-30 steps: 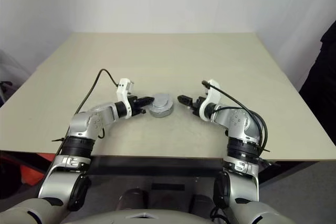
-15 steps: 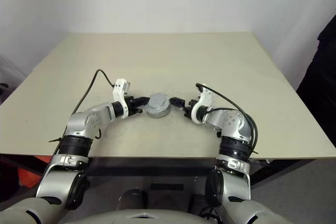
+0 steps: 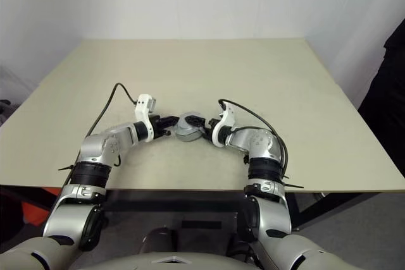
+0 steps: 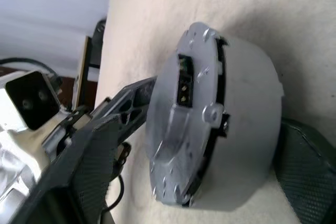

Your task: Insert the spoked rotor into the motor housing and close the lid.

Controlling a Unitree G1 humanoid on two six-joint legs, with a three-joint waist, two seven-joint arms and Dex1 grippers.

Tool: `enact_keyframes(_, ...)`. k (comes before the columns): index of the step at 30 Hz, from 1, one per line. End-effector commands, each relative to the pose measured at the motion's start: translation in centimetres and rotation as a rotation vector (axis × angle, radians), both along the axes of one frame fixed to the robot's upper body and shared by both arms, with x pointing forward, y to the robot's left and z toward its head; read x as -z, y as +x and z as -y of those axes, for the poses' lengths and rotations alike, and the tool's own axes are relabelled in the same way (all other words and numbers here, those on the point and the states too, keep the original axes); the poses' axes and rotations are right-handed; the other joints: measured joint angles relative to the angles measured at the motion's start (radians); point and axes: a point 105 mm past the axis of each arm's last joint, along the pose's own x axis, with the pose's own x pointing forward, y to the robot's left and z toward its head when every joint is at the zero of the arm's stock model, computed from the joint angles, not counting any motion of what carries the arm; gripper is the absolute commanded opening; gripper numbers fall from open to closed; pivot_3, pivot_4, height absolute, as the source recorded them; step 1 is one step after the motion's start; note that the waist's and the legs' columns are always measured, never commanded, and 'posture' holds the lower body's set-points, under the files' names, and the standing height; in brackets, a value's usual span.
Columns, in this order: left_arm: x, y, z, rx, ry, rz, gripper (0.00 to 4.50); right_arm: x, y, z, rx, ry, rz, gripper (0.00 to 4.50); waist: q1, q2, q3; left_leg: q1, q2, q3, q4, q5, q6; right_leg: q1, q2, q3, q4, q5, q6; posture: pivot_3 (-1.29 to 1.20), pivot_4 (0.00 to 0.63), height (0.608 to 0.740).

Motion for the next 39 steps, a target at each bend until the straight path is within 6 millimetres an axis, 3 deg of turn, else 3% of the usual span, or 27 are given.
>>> enact_keyframes(1, 0.3, 0.0, -0.3, -0.004, 0.026, -0.013, 0.0, -0.9, 0.5, -1.0, -0.005, 0.028, 0.03, 3.16, 0.0, 0.0, 0.0, 0.0, 0.0, 0.0, 0.0, 0.0, 0.0, 0.0, 0.0, 0.0, 0.0, 0.0, 0.0, 0.0, 0.0, 0.74)
enact_keyframes(3, 0.3, 0.0, -0.4, -0.006, 0.026, -0.013, 0.0, -1.2, 0.7, -0.9, 0.003, 0.033, 0.045, 2.49, -0.001, 0.0, 0.0, 0.0, 0.0, 0.0, 0.0, 0.0, 0.0, -0.001, 0.0, 0.0, 0.0, 0.0, 0.0, 0.0, 0.0, 0.74)
enact_keyframes(8, 0.4, 0.0, -0.5, -0.011, 0.024, -0.012, 0.0, -2.4, 1.3, -0.6, 0.023, 0.093, 0.081, 2.19, 0.002, 0.0, 0.0, -0.001, 0.0, 0.0, 0.0, 0.0, 0.0, -0.001, 0.001, 0.0, 0.0, 0.0, 0.0, 0.0, 0.0, 0.74)
enact_keyframes(19, -0.4, 0.7, -1.6, -0.077, -0.036, 0.01, 0.0, -3.1, 1.9, 0.3, 0.075, 0.159, 0.043, 2.19, 0.002, 0.0, 0.0, -0.002, 0.0, 0.0, 0.0, 0.0, 0.0, -0.002, 0.001, 0.0, 0.0, 0.002, -0.003, 0.0, 0.0, 0.74)
enact_keyframes(26, -2.8, 1.7, -4.1, -0.217, -0.289, 0.009, 0.0, -5.3, 3.0, 1.3, 0.16, 0.327, 0.01, 2.19, 0.004, 0.0, 0.0, -0.023, 0.001, -0.001, 0.004, 0.001, -0.001, -0.02, 0.002, -0.001, 0.002, 0.008, -0.006, 0.0, 0.0, 0.74)
enact_keyframes(30, -4.3, 1.3, -4.9, -0.233, -0.486, -0.001, 0.0, -7.6, 3.4, 1.1, 0.155, 0.408, 0.035, 2.19, 0.003, 0.0, 0.0, -0.028, 0.001, -0.001, 0.005, 0.0, 0.001, -0.024, 0.002, -0.001, 0.002, 0.008, -0.005, 0.0, 0.0, 0.74)
enact_keyframes(33, -5.6, 0.7, -5.7, -0.231, -0.689, -0.014, 0.6, -9.6, 3.4, 0.3, 0.115, 0.448, 0.071, 2.19, 0.003, 0.0, 0.001, -0.029, 0.001, -0.001, 0.005, -0.001, 0.002, -0.024, 0.002, -0.001, 0.001, 0.008, -0.005, 0.0, 0.0, 0.74)
enact_keyframes(39, -7.6, -1.1, -6.0, -0.153, -0.982, -0.041, 2.58, -12.5, 2.1, -1.8, -0.014, 0.441, 0.145, 2.19, 0.006, 0.0, 0.001, -0.029, 0.001, -0.001, 0.007, -0.001, 0.002, -0.024, 0.002, -0.001, 0.001, 0.008, -0.005, 0.0, 0.0, 0.74)
